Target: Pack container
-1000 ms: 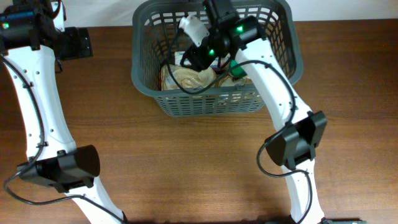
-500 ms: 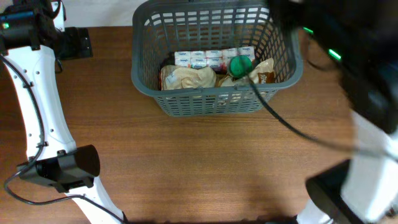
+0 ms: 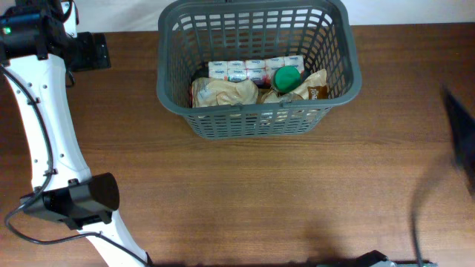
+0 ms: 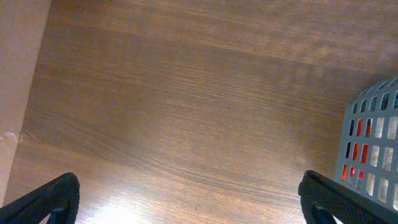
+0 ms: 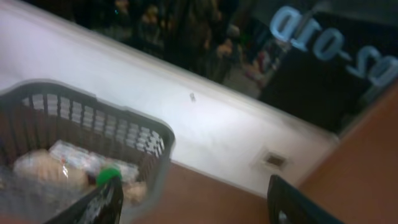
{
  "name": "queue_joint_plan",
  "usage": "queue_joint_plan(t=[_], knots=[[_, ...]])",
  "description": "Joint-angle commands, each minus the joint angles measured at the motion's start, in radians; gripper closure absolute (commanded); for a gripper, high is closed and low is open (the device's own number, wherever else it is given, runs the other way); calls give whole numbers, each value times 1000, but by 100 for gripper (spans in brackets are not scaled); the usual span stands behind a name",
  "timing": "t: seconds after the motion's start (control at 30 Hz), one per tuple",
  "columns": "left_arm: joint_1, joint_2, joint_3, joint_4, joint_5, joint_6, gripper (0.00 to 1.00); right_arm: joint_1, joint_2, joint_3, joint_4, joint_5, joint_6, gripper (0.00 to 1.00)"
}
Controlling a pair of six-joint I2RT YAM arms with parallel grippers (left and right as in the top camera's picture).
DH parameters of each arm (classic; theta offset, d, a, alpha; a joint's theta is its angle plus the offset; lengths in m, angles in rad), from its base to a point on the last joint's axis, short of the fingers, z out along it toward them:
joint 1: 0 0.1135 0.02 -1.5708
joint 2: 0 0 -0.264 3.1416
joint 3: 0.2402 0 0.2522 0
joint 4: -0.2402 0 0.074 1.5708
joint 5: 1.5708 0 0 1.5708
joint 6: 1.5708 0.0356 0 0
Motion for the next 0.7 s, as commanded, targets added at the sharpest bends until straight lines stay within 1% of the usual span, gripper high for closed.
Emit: queue_joint_plan(t=[0.0,0.1,0.13,0.17,0.27,0.43,0.5,0.6,0.67], knots=[[3,1,-3,2,-4,-13,1,2,-178,-77,-82,61,113,30],[3,1,-3,2,-4,-13,1,2,-267,-98,-182,54,198,26],[3,1,-3,2,-4,-13,1,2,-304,-101,-219,54,229,15],[3,1,-3,2,-4,-13,1,3,-320,-101,-226,55,238,1],[3,1,-3,2,-4,-13,1,3,-349,-101,-213,55,238,1],[3,1,-3,2,-4,-13,1,3,-349,-101,-195,49,241,1],[3,1,-3,2,-4,-13,1,3,-349,-101,-195,18,241,1],[3,1,-3,2,-4,-13,1,3,-349,-101,-195,-123,241,1],[3,1,-3,2,-4,-13,1,3,-349,-101,-195,-167,241,1]])
